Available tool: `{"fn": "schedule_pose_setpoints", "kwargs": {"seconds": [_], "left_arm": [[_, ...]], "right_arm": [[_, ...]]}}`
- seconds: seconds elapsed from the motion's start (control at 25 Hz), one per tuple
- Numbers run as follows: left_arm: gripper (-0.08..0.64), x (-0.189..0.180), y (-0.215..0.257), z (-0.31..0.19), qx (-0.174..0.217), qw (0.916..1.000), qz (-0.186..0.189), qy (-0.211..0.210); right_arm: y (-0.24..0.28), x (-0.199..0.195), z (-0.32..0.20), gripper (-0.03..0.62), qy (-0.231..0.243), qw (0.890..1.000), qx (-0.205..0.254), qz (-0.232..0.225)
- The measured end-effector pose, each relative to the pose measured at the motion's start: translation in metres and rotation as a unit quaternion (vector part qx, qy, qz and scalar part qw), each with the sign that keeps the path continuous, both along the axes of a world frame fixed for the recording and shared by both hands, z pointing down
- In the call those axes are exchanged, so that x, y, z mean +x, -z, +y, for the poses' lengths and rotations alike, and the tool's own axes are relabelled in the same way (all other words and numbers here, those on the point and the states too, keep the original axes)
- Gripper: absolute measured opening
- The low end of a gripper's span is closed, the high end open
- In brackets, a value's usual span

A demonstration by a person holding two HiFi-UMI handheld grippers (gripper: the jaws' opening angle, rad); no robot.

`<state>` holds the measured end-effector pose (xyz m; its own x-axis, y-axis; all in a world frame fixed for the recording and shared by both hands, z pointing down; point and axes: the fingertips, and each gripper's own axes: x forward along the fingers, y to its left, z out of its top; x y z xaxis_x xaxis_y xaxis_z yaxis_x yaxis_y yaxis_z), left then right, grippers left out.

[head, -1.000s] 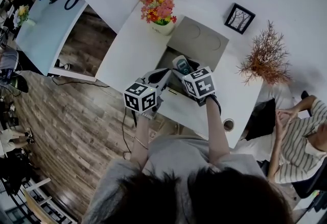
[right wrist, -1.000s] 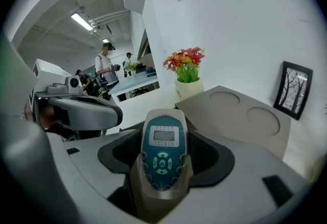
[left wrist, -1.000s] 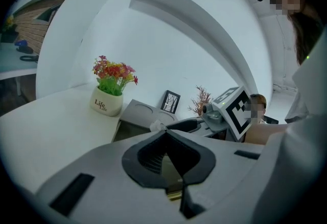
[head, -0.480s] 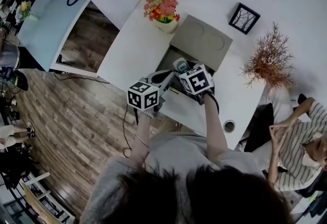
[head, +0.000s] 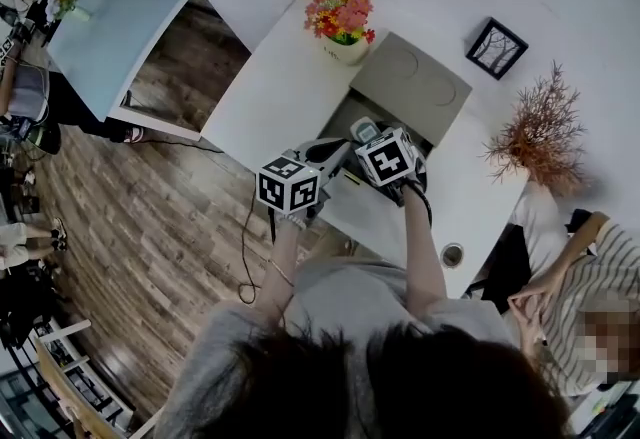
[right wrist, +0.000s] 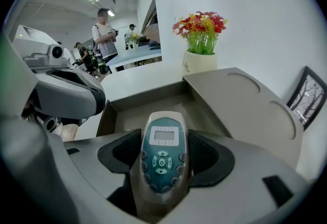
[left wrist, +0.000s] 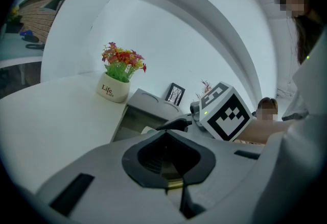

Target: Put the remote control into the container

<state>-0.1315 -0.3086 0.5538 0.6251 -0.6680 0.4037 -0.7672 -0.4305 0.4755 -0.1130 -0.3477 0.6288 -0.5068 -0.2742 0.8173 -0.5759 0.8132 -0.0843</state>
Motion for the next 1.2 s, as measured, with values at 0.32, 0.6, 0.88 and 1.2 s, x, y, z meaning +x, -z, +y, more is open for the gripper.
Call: {"fn": "schedule_pose_setpoints", "kwargs": {"seconds": [0.32, 0.6, 0.88, 1.2], "left_arm": [[0.003, -0.003, -0.002, 0.003, -0.002, 1.0, 0.004, 0.004], [0.003, -0.007, 0.003, 0.006, 0.002, 1.0, 0.008, 0.006], [0.003, -0.008, 0.006, 0.009, 0.004, 0.9999, 0.014, 0.005], [0.003, -0.007, 0.013, 0.012, 0.021, 0.9997, 0.015, 0.006]], "right_arm": [[-0.002, -0.001, 0.0, 0.287, -0.004, 1.0, 0.001, 0.003], [-0.002, -0.002, 0.003, 0.287, 0.003, 1.0, 0.01, 0.004], [0.001, -0.004, 0.0, 0.304, -0.007, 1.0, 0.016, -0.008], [0.03, 0.003, 0.005, 0.301, -0.005, 0.998, 0.025, -0.061]]}}
